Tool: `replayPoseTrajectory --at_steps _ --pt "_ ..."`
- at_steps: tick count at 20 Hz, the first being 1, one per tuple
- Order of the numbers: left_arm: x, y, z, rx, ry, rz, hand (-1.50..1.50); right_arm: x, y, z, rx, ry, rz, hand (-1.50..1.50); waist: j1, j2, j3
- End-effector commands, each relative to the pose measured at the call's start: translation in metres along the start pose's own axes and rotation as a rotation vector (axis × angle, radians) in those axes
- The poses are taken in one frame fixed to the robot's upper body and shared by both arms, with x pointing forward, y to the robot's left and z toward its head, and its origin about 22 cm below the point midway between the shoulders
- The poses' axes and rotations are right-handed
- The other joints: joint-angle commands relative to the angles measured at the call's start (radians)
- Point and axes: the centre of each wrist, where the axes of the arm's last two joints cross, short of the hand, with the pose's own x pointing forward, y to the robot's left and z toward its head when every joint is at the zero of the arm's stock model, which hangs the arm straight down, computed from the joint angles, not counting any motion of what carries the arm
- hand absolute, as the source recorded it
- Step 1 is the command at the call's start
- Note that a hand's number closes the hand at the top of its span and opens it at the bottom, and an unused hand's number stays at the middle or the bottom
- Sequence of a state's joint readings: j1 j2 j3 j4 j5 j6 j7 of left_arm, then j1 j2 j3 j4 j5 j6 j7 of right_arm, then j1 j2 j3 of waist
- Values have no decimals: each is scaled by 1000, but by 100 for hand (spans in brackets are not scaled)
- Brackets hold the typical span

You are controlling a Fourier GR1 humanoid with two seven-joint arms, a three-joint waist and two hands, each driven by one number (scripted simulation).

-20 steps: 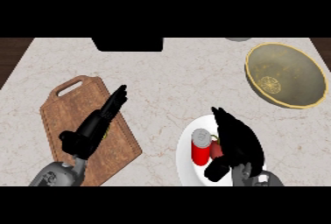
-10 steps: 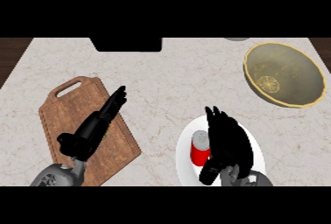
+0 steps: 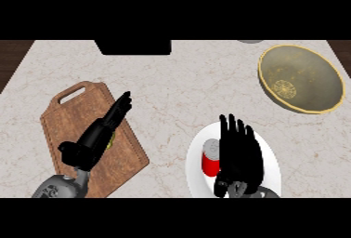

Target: Pick the bell pepper from the plate and place it in the bowl

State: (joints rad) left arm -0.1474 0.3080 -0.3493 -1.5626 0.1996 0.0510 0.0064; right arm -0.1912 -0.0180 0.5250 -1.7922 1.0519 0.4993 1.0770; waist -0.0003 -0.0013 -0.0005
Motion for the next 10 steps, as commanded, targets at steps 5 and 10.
replayPoseTrajectory --at_steps 5,10 --pt "9 7 2 2 6 8 0 -19 25 -11 -19 184 18 -150 -2 0 1" --pt "-1 -10 0 16 -10 5 0 -29 25 -18 25 185 -11 -150 -2 1 0"
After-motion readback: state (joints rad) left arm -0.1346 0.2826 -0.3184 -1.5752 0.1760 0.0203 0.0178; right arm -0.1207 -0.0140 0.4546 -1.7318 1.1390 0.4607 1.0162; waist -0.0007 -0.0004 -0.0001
